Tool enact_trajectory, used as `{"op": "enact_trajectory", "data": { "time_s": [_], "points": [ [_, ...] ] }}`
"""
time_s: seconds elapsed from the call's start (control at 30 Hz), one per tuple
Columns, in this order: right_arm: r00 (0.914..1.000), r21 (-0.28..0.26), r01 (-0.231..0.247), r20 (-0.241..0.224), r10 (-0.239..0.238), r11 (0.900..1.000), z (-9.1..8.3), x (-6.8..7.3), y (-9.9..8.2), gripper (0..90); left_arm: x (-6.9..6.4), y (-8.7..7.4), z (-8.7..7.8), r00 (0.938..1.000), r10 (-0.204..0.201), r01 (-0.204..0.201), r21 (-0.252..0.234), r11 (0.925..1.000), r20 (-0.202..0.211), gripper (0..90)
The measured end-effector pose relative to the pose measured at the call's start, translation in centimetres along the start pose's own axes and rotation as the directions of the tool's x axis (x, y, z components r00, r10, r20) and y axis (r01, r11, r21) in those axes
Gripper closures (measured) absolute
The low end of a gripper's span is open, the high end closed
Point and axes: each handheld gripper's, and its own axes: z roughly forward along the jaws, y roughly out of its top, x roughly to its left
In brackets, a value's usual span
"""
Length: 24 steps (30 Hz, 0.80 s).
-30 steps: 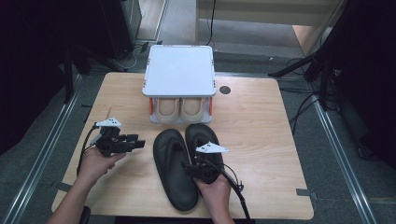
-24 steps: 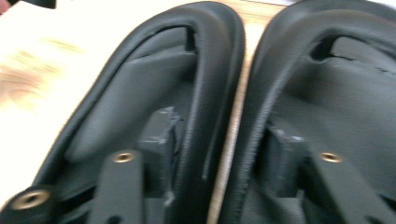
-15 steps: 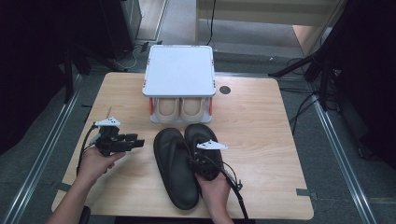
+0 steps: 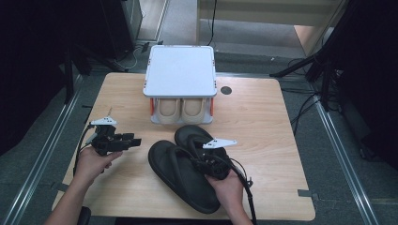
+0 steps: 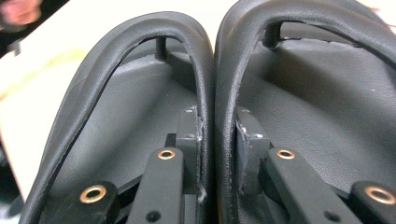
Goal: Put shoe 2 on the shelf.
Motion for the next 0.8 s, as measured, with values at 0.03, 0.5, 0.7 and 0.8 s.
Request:
{"op": "enact_trajectory", "data": {
  "time_s": [0.03,0.5,0.7,0.8],
  "points": [
    [0.9996,0.002,0.013,-0.025,-0.013,0.9999,-0.2,-0.1,0.2,75.8,0.1,0.0,-0.1,1.0,-0.004,0.004,-0.001,1.0,-0.001,47.7],
    [0.9097,0.039,0.327,-0.284,-0.303,0.9443,-1.2,-1.2,5.1,75.5,1.0,-1.5,-1.9,0.998,-0.043,0.043,-0.01,0.999,-0.047,46.7],
    [0.8582,0.037,0.391,-0.375,-0.35,0.9195,-0.8,-0.8,8.4,75.5,1.3,-2.4,-3.0,0.9951,-0.07,0.068,-0.025,0.9974,-0.071,46.7],
    [0.8364,0.032,0.413,-0.408,-0.366,0.9099,-0.8,-0.4,10.3,75.4,1.4,-2.9,-3.4,0.9936,-0.081,0.078,-0.029,0.9965,-0.08,46.7]
  ]
}}
